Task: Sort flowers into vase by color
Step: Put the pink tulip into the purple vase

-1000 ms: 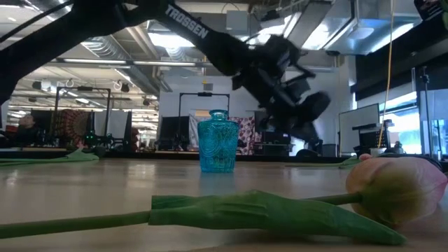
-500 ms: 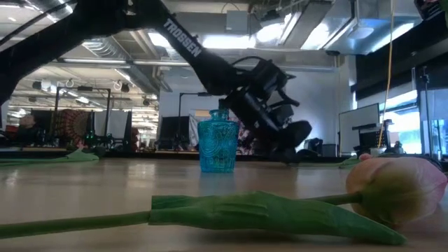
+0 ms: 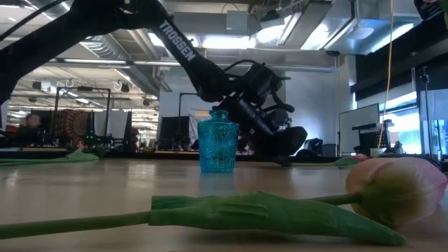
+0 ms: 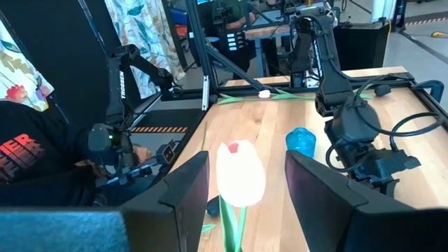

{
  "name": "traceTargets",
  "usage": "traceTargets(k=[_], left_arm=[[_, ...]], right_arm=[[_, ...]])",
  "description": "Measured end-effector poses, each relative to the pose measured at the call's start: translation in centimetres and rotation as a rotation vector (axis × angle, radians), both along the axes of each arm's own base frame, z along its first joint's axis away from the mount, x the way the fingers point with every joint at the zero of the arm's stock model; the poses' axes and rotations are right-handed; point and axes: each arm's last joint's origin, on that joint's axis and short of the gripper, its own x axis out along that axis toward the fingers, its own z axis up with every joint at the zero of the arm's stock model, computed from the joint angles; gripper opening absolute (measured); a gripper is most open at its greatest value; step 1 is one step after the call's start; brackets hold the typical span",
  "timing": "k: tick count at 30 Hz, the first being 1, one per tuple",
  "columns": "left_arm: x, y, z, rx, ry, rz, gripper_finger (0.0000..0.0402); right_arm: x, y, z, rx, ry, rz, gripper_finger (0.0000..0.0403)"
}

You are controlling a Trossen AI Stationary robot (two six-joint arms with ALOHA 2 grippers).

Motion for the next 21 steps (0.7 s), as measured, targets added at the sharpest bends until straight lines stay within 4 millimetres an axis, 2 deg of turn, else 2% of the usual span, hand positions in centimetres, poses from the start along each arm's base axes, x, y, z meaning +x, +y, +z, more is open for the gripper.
traceTargets(k=[4, 8, 12, 15, 19, 21], left_arm=[[0.1, -1.1, 0.6, 0.044, 0.034, 0.013, 0.0003], [-0.1, -2.1, 2.6, 0.037, 0.073, -0.005, 0.0001], [-0.3, -3.4, 6.3, 0.043, 0.066, -0.023, 0.0001], [-1.0, -4.8, 9.0, 0.060, 0.098, -0.055, 0.0000], [-2.5, -6.4, 10.2, 0.054, 0.225, -0.097, 0.0000], [-3.3, -6.6, 10.5, 0.044, 0.299, -0.084, 0.0000]], right_arm=[[0.2, 0.1, 0.2, 0.016, -0.023, -0.017, 0.0189], [0.7, 0.5, 0.0, 0.020, -0.027, -0.018, 0.0189], [1.2, 1.0, -0.5, 0.001, -0.006, -0.020, 0.0189], [1.5, 1.2, -0.9, -0.006, 0.007, -0.022, 0.0189], [1.8, 1.5, -1.1, -0.003, 0.011, -0.023, 0.0189], [1.9, 1.6, -1.0, 0.009, 0.000, -0.018, 0.0189]])
